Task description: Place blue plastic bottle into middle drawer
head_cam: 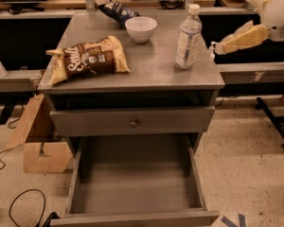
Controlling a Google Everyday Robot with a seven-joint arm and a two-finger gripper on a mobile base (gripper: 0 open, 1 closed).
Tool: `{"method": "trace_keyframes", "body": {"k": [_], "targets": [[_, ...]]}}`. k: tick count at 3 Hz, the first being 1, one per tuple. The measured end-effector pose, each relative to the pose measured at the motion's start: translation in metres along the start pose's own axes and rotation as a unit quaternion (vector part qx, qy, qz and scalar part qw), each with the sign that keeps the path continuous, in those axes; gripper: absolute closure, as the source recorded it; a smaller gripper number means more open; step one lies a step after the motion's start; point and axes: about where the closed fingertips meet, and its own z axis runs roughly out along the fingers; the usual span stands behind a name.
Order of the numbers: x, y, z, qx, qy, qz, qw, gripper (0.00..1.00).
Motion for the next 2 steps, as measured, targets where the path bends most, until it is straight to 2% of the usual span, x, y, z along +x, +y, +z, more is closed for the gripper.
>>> {"method": "trace_keyframes", "body": {"k": [1,2], "targets": [[0.002,-0.016,0.035,0.013,-0.101,0.029,0.9944,0.0],[0.004,-0.016,0.048,0.009,-0.124,0.039,0.9915,0.0]]}}
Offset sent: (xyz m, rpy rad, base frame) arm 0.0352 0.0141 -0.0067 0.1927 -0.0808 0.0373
